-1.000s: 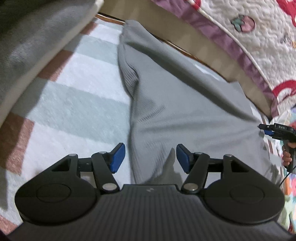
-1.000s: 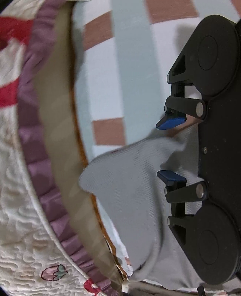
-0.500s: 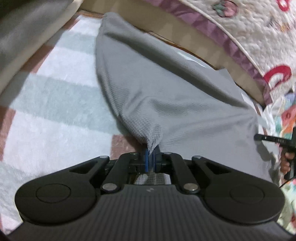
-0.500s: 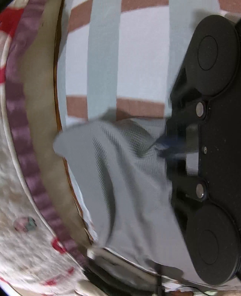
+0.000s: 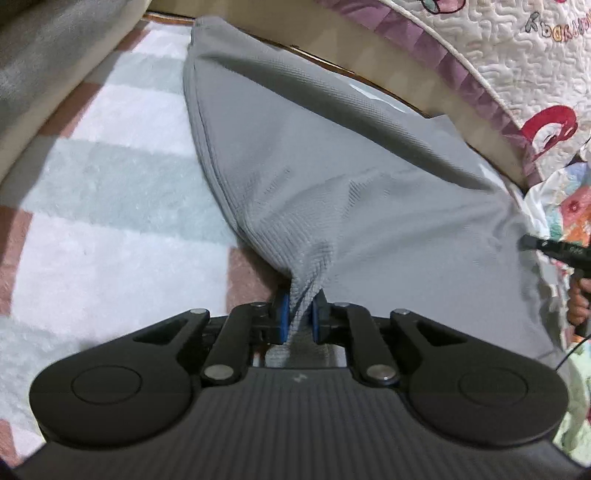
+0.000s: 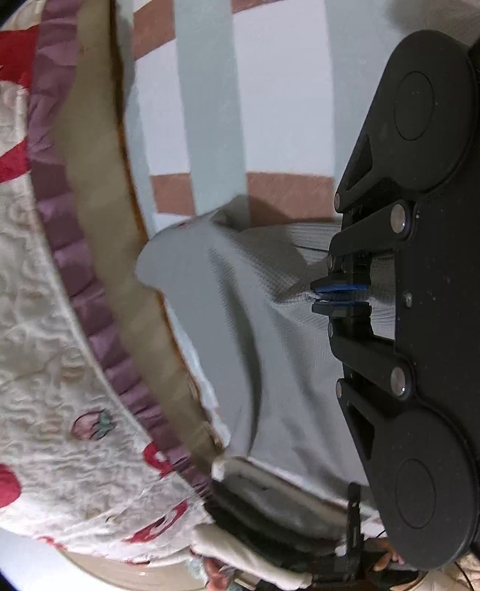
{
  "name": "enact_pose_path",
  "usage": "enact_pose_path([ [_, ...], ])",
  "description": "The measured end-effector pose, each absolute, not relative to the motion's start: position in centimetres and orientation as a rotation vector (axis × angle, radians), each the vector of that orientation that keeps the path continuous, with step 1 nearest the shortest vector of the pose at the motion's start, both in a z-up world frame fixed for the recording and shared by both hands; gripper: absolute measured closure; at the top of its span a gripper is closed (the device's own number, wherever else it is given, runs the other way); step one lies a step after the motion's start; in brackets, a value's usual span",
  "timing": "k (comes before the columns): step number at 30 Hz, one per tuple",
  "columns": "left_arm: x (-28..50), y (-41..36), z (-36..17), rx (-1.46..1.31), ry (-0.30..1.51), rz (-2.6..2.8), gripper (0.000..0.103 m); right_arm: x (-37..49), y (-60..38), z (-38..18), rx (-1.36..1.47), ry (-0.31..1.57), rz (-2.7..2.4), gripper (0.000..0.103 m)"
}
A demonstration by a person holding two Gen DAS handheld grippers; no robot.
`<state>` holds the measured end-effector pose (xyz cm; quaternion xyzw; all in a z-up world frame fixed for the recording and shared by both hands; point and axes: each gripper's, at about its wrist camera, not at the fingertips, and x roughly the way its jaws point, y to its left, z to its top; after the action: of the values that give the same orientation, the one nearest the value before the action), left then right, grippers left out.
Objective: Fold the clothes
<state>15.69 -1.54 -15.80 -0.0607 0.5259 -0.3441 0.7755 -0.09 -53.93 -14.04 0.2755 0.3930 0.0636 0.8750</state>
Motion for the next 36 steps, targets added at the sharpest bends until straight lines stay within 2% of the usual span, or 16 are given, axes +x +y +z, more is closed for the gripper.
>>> enact_pose_path([
  [2,15.7,-1.3,-15.8,-0.157,1.143,-0.756,0.092,-0.2,-54.3,-14.3,0.59,0.841,0.113,0.093],
  [4,15.7,-1.5,-16.1,-0.156,1.146,-0.762,0.092,-0.3,-54.9,-14.4,0.611,0.855,0.071,0.08],
  [6,15.7,-1.8,-16.2,-0.158,1.145,-0.768,0.086,-0.5,-55.6,-14.6,0.655,0.857,0.032,0.049],
  [7,15.7,-1.9,-16.3,-0.162,1.144,-0.772,0.082,-0.5,-55.8,-14.9,0.683,0.869,0.018,0.048],
  [9,15.7,-1.8,-16.3,-0.207,1.154,-0.8,0.057,-0.4,-56.0,-16.0,0.764,0.926,0.049,0.046],
  [12,15.9,-2.1,-16.6,-0.278,1.16,-0.839,0.038,0.0,-55.0,-16.7,0.777,0.962,0.123,0.045],
  [14,15.8,-2.5,-16.5,-0.257,1.143,-0.835,0.045,0.9,-54.2,-16.7,0.755,0.95,0.134,0.045],
  [15,15.6,-2.7,-16.4,-0.22,1.13,-0.818,0.074,1.5,-54.0,-16.8,0.767,0.931,0.124,0.047],
  [16,15.5,-3.0,-16.3,-0.181,1.12,-0.803,0.092,2.3,-53.9,-16.8,0.77,0.914,0.109,0.054],
  [17,15.4,-3.0,-16.3,-0.148,1.115,-0.79,0.099,2.9,-53.5,-16.7,0.754,0.91,0.111,0.09],
  [18,15.2,-2.7,-16.0,-0.147,1.102,-0.785,0.099,3.1,-53.1,-16.2,0.736,0.899,0.124,0.095],
  [24,14.6,1.2,-11.8,-0.297,0.966,-0.872,0.099,-0.2,-54.3,-11.8,0.828,0.651,0.196,0.095],
  [31,14.9,0.2,-14.4,-0.192,1.094,-0.834,0.095,-0.2,-54.5,-12.0,0.743,0.82,0.128,0.092],
  [34,15.0,-0.1,-15.2,-0.157,1.129,-0.828,0.071,0.3,-54.1,-12.9,0.704,0.902,0.096,0.086],
  [35,14.9,-0.4,-15.4,-0.129,1.136,-0.825,0.06,0.4,-54.0,-13.2,0.704,0.925,0.089,0.074],
  [36,14.8,-0.8,-15.6,-0.101,1.144,-0.821,0.059,0.4,-53.9,-13.3,0.704,0.934,0.083,0.063],
])
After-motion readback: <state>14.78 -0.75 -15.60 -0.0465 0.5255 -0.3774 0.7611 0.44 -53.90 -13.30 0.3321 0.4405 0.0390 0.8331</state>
